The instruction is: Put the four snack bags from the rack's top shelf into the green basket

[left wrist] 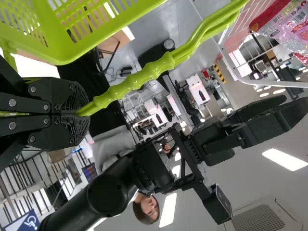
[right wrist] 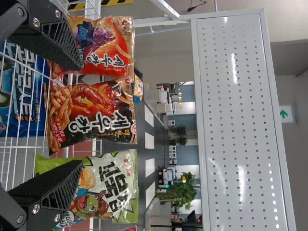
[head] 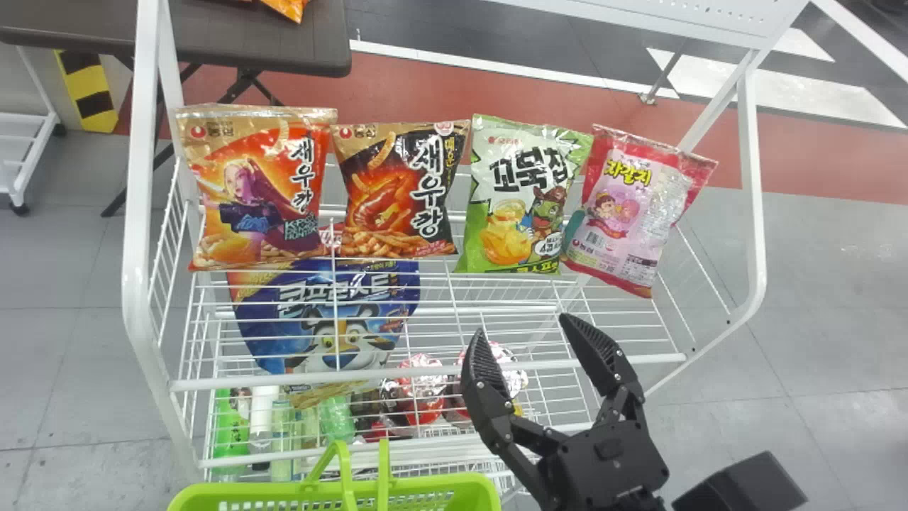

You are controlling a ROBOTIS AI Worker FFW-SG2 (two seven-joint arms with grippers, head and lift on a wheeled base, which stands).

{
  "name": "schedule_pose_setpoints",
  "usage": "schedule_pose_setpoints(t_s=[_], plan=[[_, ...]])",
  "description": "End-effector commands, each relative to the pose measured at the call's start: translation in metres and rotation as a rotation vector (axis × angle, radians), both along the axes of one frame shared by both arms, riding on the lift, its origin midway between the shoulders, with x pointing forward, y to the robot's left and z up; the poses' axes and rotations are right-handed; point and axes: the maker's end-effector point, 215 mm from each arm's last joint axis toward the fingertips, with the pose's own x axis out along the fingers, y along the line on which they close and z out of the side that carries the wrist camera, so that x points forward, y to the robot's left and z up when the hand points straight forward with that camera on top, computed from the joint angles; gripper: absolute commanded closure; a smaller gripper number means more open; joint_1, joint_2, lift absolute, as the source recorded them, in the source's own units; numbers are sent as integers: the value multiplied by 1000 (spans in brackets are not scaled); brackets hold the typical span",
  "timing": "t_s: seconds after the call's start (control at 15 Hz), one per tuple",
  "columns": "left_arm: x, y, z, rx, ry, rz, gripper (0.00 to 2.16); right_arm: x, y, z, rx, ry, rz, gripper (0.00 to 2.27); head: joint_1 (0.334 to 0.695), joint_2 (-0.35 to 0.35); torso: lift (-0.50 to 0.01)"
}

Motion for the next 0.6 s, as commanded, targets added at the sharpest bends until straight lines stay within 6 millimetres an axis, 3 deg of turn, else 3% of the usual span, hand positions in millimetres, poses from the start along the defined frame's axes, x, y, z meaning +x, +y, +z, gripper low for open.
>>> schedule_pose_setpoints(t_s=[0.0, 0.53], plan=[[0, 0, 0, -2, -1, 0, 2105, 0, 0, 0, 0, 0, 0, 137, 695, -350, 0], [1, 0, -1, -1, 1, 3, 2105, 1, -1, 0, 0, -11, -1, 137, 695, -350, 0]])
